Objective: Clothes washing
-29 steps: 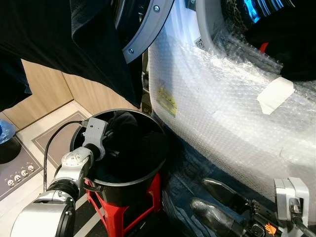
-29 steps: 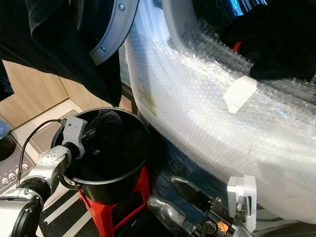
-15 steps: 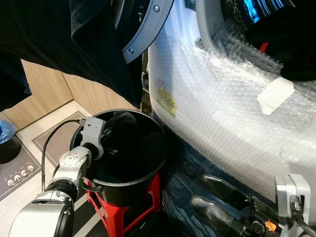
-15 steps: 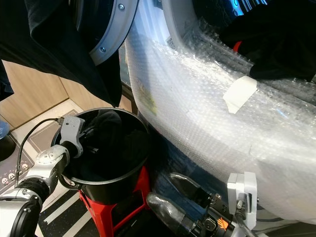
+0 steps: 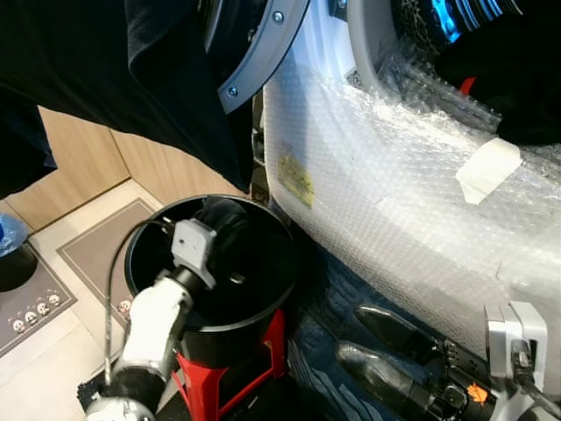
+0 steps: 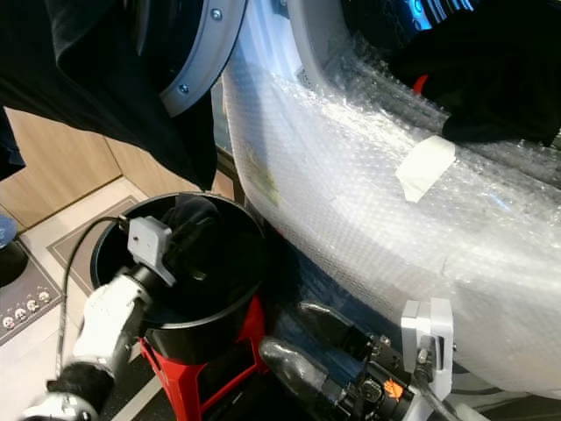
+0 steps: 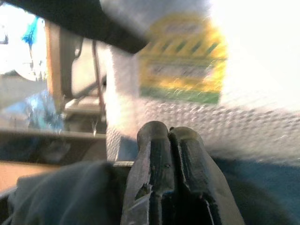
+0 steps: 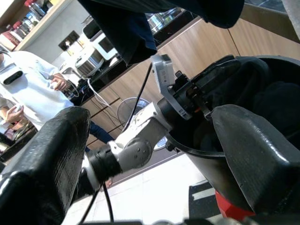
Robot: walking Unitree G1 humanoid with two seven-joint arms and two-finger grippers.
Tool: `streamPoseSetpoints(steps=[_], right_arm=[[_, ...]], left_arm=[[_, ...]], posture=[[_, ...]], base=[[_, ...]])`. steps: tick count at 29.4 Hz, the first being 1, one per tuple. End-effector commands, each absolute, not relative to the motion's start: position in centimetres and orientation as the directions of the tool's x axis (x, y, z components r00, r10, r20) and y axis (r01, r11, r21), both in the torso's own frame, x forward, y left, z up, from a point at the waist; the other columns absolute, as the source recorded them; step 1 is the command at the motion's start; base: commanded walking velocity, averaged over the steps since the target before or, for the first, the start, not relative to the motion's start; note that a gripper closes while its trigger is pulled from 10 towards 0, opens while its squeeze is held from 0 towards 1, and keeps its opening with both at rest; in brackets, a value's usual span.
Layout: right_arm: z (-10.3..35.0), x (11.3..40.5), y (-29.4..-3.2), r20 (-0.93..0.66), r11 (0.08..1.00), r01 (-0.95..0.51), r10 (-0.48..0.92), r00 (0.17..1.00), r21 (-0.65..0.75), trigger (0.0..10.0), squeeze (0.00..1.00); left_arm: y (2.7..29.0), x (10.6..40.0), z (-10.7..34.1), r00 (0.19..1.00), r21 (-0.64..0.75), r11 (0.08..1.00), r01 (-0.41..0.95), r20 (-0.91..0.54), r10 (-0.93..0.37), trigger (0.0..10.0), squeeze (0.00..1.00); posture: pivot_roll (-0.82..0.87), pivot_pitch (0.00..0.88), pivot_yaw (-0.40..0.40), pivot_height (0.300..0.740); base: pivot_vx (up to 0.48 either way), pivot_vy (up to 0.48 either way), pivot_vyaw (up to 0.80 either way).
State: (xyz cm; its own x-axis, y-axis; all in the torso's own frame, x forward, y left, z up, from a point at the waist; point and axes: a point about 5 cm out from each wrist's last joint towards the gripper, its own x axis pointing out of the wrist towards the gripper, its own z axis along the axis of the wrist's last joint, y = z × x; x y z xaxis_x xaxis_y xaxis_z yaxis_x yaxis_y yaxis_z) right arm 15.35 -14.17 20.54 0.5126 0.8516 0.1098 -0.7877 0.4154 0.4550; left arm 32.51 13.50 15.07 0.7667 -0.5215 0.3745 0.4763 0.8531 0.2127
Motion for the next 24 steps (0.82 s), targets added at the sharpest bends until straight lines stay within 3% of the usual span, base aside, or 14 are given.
streamPoseSetpoints(steps=[1,4,6,7,8,9,13,19,24], right_arm=[[20.3,15.4,-14.2,0.093,0.411,-0.790,0.860,0.501,0.455,10.0,0.00],[20.3,15.5,-14.2,0.094,0.408,-0.794,0.863,0.497,0.450,10.0,0.00],[20.3,15.7,-14.2,0.095,0.407,-0.797,0.864,0.494,0.447,10.0,0.00],[20.3,15.7,-14.2,0.095,0.406,-0.798,0.864,0.494,0.446,10.0,0.00],[20.3,15.8,-14.2,0.095,0.406,-0.798,0.865,0.493,0.445,10.0,0.00],[20.3,15.8,-14.2,0.095,0.407,-0.798,0.865,0.493,0.444,10.0,0.00],[20.3,15.9,-14.3,0.093,0.406,-0.800,0.866,0.491,0.441,10.0,0.00],[20.3,15.9,-14.5,0.094,0.411,-0.800,0.864,0.494,0.437,10.0,0.00],[20.4,16.0,-14.4,0.089,0.415,-0.800,0.864,0.496,0.433,10.0,0.00]], left_arm=[[12.5,31.7,15.5,0.736,0.239,0.834,0.497,0.392,-0.551,10.0,0.00],[12.1,31.2,15.5,0.736,0.234,0.833,0.502,0.390,-0.553,10.0,0.00],[12.5,31.2,15.0,0.770,0.141,0.851,0.507,0.370,-0.520,10.0,0.00],[12.8,31.3,14.9,0.787,0.121,0.863,0.491,0.364,-0.499,10.0,0.70],[13.0,31.4,14.8,0.797,0.113,0.871,0.479,0.361,-0.485,10.0,0.70],[13.1,31.5,14.7,0.802,0.095,0.874,0.477,0.358,-0.477,10.0,1.00],[13.8,31.5,14.6,0.829,0.079,0.888,0.454,0.330,-0.453,10.0,1.00],[16.6,32.7,14.6,0.917,0.004,0.954,0.301,0.273,-0.290,10.0,1.00],[17.4,33.5,14.2,0.949,0.004,0.972,0.234,0.218,-0.230,10.0,1.00]], posture=[[-0.17,0.156,-0.066,0.740],[-0.17,0.151,-0.067,0.740],[-0.16,0.150,-0.070,0.740],[-0.16,0.151,-0.070,0.740],[-0.16,0.151,-0.070,0.740],[-0.16,0.149,-0.072,0.740],[-0.16,0.151,-0.073,0.740],[-0.16,0.156,-0.075,0.740],[-0.16,0.160,-0.077,0.740]], base=[[0.000,0.000,0.00],[0.000,0.000,0.00],[0.000,0.000,0.00],[0.000,0.000,0.00],[0.000,0.000,0.00],[0.000,0.000,0.00],[0.000,0.000,0.00],[0.000,0.000,0.00],[0.000,0.000,0.00]])
